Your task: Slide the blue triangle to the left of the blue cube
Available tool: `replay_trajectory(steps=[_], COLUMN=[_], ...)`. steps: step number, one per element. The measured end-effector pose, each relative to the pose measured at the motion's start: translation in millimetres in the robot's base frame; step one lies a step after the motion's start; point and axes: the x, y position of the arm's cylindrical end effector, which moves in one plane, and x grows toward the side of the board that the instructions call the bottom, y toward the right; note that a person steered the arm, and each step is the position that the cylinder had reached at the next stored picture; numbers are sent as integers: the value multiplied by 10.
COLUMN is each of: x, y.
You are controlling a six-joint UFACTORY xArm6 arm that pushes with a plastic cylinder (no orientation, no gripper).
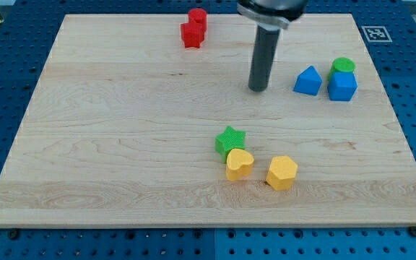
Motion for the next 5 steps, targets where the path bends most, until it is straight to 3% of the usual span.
replay_trajectory(steps=[1, 5], x=[-159, 23], y=[95, 674])
